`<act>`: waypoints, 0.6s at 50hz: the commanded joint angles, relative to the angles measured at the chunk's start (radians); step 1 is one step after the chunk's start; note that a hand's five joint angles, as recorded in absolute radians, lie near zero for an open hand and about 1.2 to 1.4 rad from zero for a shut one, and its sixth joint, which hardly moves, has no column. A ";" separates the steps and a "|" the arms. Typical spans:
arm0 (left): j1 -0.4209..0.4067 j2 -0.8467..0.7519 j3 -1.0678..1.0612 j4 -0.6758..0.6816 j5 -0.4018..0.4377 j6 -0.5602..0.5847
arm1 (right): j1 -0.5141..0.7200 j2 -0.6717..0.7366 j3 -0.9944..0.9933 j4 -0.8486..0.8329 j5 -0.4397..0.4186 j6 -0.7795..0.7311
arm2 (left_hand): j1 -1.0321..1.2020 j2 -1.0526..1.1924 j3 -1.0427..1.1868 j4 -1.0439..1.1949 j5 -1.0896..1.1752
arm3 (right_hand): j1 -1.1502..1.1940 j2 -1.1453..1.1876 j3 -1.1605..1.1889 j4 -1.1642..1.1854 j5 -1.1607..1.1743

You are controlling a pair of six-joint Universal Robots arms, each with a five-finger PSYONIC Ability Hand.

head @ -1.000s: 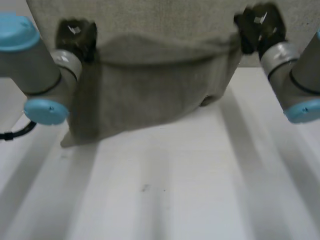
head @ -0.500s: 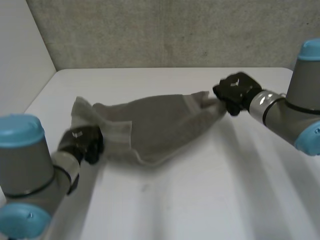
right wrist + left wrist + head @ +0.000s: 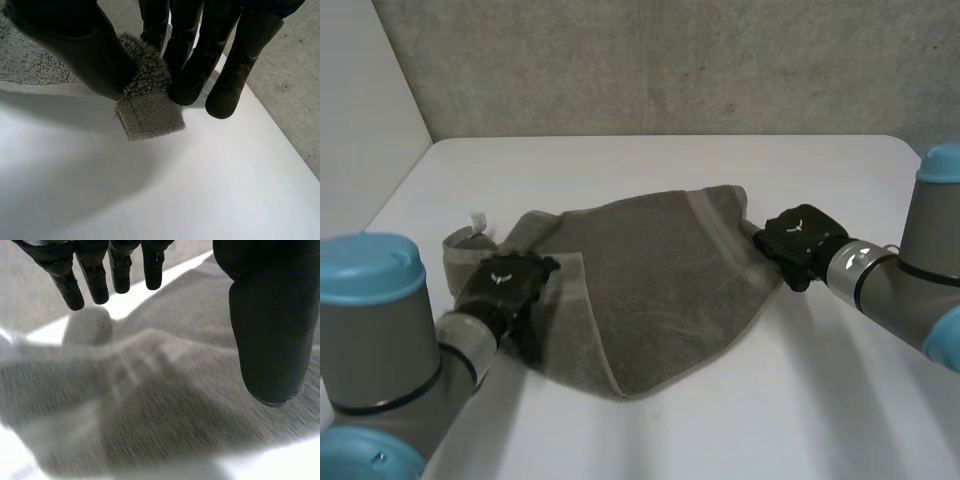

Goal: Fold the towel.

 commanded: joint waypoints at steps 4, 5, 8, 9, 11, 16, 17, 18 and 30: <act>-0.005 -0.182 0.295 -0.005 0.148 0.289 | -0.009 -0.006 0.079 -0.062 -0.004 -0.003 | 0.017 0.024 0.021 0.021 0.006 | 0.068 0.073 0.051 0.056 0.065; -0.004 -0.222 0.346 -0.012 0.166 0.321 | -0.009 -0.004 0.082 -0.063 -0.004 -0.001 | 0.017 0.024 0.021 0.021 0.006 | 0.068 0.073 0.051 0.056 0.065; -0.002 -0.265 0.397 -0.026 0.182 0.349 | -0.009 -0.003 0.085 -0.068 -0.008 -0.001 | 0.017 0.024 0.021 0.021 0.006 | 0.068 0.073 0.051 0.056 0.065; -0.002 -0.305 0.449 -0.043 0.194 0.372 | -0.009 -0.003 0.087 -0.068 -0.014 -0.001 | 0.020 0.026 0.024 0.024 0.009 | 0.068 0.073 0.051 0.056 0.065; -0.001 -0.345 0.506 -0.062 0.202 0.394 | -0.009 -0.003 0.090 -0.069 -0.019 -0.001 | 0.023 0.029 0.027 0.027 0.012 | 0.068 0.073 0.051 0.056 0.065; 0.005 -0.470 0.679 -0.152 0.225 0.463 | -0.009 -0.003 0.092 -0.069 -0.025 -0.001 | 0.085 0.091 0.088 0.089 0.074 | 0.068 0.073 0.051 0.056 0.065; 0.007 -0.503 0.732 -0.193 0.231 0.482 | -0.009 -0.003 0.093 -0.069 -0.025 -0.001 | 0.111 0.117 0.115 0.115 0.100 | 0.068 0.073 0.051 0.056 0.065; 0.009 -0.540 0.781 -0.236 0.240 0.502 | -0.009 -0.003 0.093 -0.069 -0.025 -0.001 | 0.143 0.149 0.147 0.147 0.132 | 0.068 0.073 0.051 0.056 0.065; 0.012 -0.687 0.971 -0.414 0.263 0.594 | -0.009 0.006 0.098 -0.091 -0.027 -0.001 | 0.288 0.294 0.291 0.292 0.277 | 0.068 0.073 0.051 0.056 0.065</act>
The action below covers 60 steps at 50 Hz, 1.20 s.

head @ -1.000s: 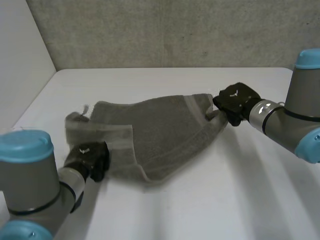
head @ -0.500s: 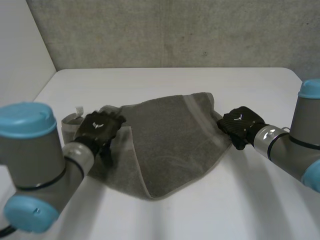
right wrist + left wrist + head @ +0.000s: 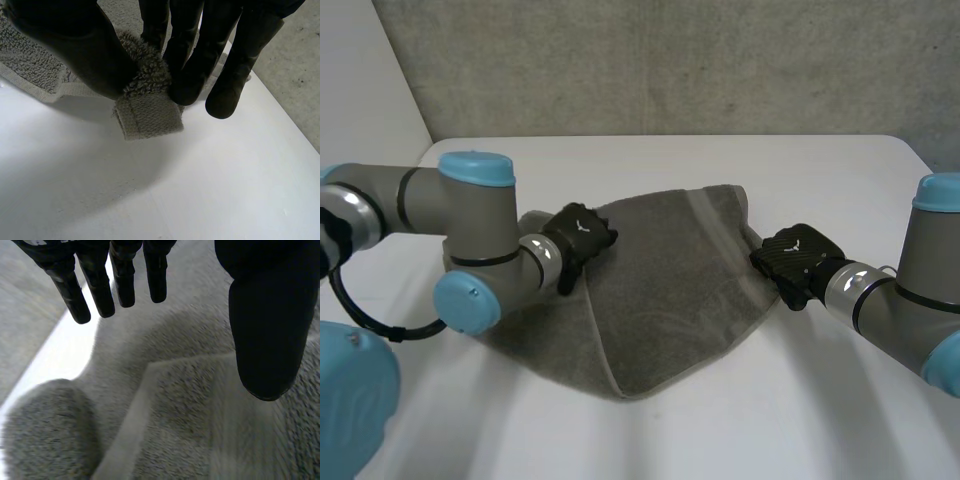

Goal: Fold the towel.

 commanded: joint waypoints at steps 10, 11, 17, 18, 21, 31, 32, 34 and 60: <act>0.018 -0.068 0.080 -0.078 0.003 0.035 | 0.000 0.016 0.005 -0.025 0.000 0.000 | 0.188 0.187 0.188 0.189 0.186 | 0.068 0.073 0.051 0.056 0.065; 0.023 -0.068 0.080 -0.080 0.000 0.034 | 0.000 0.017 0.005 -0.025 0.001 -0.002 | 0.191 0.190 0.191 0.192 0.189 | 0.068 0.073 0.051 0.056 0.065; 0.038 -0.068 0.095 -0.083 -0.002 0.034 | 0.000 0.017 0.006 -0.026 0.001 -0.002 | 0.229 0.228 0.229 0.230 0.227 | 0.068 0.073 0.051 0.056 0.065; 0.041 -0.068 0.097 -0.084 -0.002 0.034 | 0.000 0.017 0.006 -0.026 -0.001 -0.002 | 0.232 0.231 0.232 0.233 0.230 | 0.068 0.073 0.051 0.056 0.065; 0.043 -0.070 0.098 -0.086 -0.002 0.034 | 0.000 0.017 0.008 -0.026 0.001 -0.003 | 0.235 0.234 0.235 0.236 0.233 | 0.068 0.073 0.051 0.056 0.065; 0.066 -0.068 0.103 -0.093 -0.005 0.029 | 0.000 0.025 0.009 -0.026 0.001 -0.022 | 0.320 0.319 0.320 0.321 0.318 | 0.068 0.073 0.051 0.056 0.065; 0.066 -0.068 0.103 -0.093 -0.005 0.029 | 0.000 0.026 0.008 -0.026 0.001 -0.022 | 0.320 0.319 0.320 0.321 0.318 | 0.068 0.073 0.051 0.056 0.065; 0.067 -0.068 0.098 -0.096 -0.005 0.029 | 0.000 0.026 0.008 -0.026 0.001 -0.022 | 0.337 0.337 0.338 0.338 0.335 | 0.068 0.073 0.051 0.056 0.065; 0.067 0.008 0.019 -0.089 -0.089 0.017 | -0.002 0.028 -0.001 -0.025 0.001 -0.023 | 1.056 1.056 1.057 1.057 1.054 | 0.068 0.073 0.051 0.056 0.065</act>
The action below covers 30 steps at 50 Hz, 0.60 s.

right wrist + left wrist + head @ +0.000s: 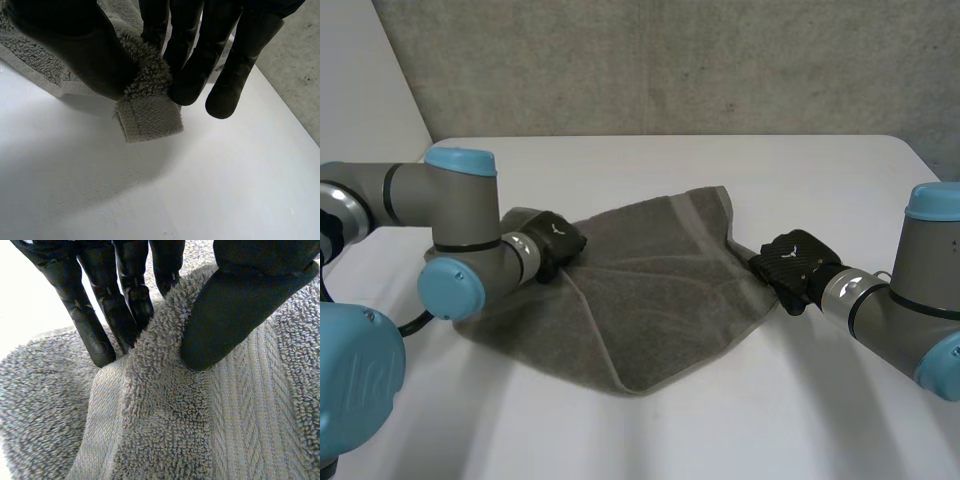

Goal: Fold the towel.

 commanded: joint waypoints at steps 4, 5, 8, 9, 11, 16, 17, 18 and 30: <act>0.003 0.123 -0.114 0.060 -0.050 -0.010 | -0.012 -0.003 -0.017 0.003 0.002 0.002 | 0.233 0.204 0.208 0.202 0.225 | 0.068 0.073 0.051 0.056 0.065; 0.003 0.124 -0.114 0.060 -0.050 -0.010 | -0.027 -0.006 -0.021 0.005 0.000 0.002 | 0.233 0.204 0.208 0.202 0.225 | 0.068 0.073 0.051 0.056 0.065; 0.015 0.193 -0.167 0.105 -0.050 -0.032 | -0.052 -0.015 -0.037 0.014 0.002 0.003 | 0.233 0.204 0.208 0.202 0.225 | 0.068 0.073 0.051 0.056 0.065; 0.016 0.231 -0.190 0.126 -0.049 -0.053 | -0.052 -0.015 -0.037 0.014 0.002 0.003 | 0.233 0.204 0.208 0.202 0.225 | 0.068 0.073 0.051 0.056 0.065; 0.016 0.271 -0.215 0.148 -0.043 -0.085 | -0.058 -0.026 -0.060 0.018 0.011 0.009 | 0.233 0.204 0.208 0.202 0.225 | 0.068 0.073 0.051 0.056 0.065; 0.016 0.386 -0.275 0.172 -0.035 -0.180 | -0.066 -0.060 -0.091 0.046 0.011 0.017 | 0.233 0.204 0.208 0.202 0.225 | 0.068 0.073 0.051 0.056 0.065; 0.015 0.419 -0.292 0.172 -0.033 -0.205 | -0.075 -0.077 -0.099 0.060 0.011 0.017 | 0.233 0.204 0.208 0.202 0.225 | 0.068 0.073 0.051 0.056 0.065; 0.013 0.450 -0.308 0.171 -0.032 -0.223 | -0.075 -0.077 -0.099 0.060 0.011 0.017 | 0.233 0.204 0.208 0.202 0.225 | 0.068 0.073 0.051 0.056 0.065; -0.005 0.627 -0.436 0.123 0.063 -0.282 | -0.097 -0.245 -0.165 0.288 -0.060 0.015 | 0.233 0.204 0.208 0.202 0.225 | 0.068 0.073 0.051 0.056 0.065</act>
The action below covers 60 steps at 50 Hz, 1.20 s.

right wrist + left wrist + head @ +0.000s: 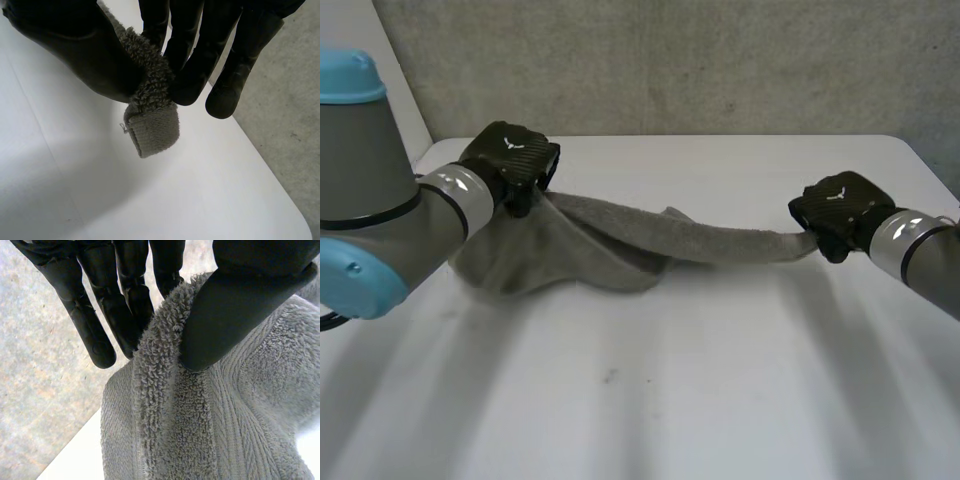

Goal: Fold the towel.

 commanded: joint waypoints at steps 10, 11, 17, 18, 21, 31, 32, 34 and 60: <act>0.010 0.261 -0.137 -0.212 0.199 -0.194 | -0.122 -0.268 -0.148 0.404 -0.209 -0.011 | 0.214 0.182 0.184 0.178 0.205 | 0.068 0.073 0.051 0.055 0.065; 0.010 0.261 -0.138 -0.212 0.199 -0.194 | -0.134 -0.285 -0.159 0.434 -0.231 -0.013 | 0.214 0.182 0.184 0.178 0.205 | 0.068 0.073 0.051 0.055 0.065; 0.051 0.269 -0.206 -0.223 0.260 -0.249 | -0.148 -0.305 -0.148 0.483 -0.285 -0.016 | 0.214 0.182 0.184 0.178 0.205 | 0.068 0.073 0.051 0.055 0.065; 0.064 0.267 -0.225 -0.220 0.263 -0.249 | -0.148 -0.305 -0.148 0.483 -0.285 -0.016 | 0.214 0.182 0.184 0.178 0.205 | 0.068 0.073 0.051 0.055 0.065; 0.079 0.247 -0.248 -0.216 0.263 -0.249 | -0.140 -0.296 -0.114 0.485 -0.290 -0.030 | 0.214 0.182 0.184 0.178 0.205 | 0.068 0.073 0.051 0.055 0.065; 0.076 0.037 -0.150 -0.150 0.250 -0.237 | -0.108 -0.123 -0.068 0.473 -0.247 -0.165 | 0.214 0.182 0.184 0.178 0.205 | 0.068 0.073 0.051 0.055 0.065; 0.073 0.005 -0.101 -0.139 0.247 -0.237 | -0.087 -0.098 -0.088 0.456 -0.224 -0.168 | 0.214 0.182 0.184 0.178 0.205 | 0.068 0.073 0.051 0.055 0.065; 0.073 -0.015 -0.041 -0.128 0.241 -0.237 | -0.058 -0.072 -0.124 0.425 -0.198 -0.165 | 0.214 0.182 0.184 0.178 0.205 | 0.068 0.073 0.051 0.055 0.065; 0.048 0.014 -0.051 0.139 0.122 -0.391 | 0.094 -0.097 -0.136 0.019 -0.001 0.136 | 0.214 0.182 0.184 0.178 0.205 | 0.068 0.073 0.051 0.055 0.065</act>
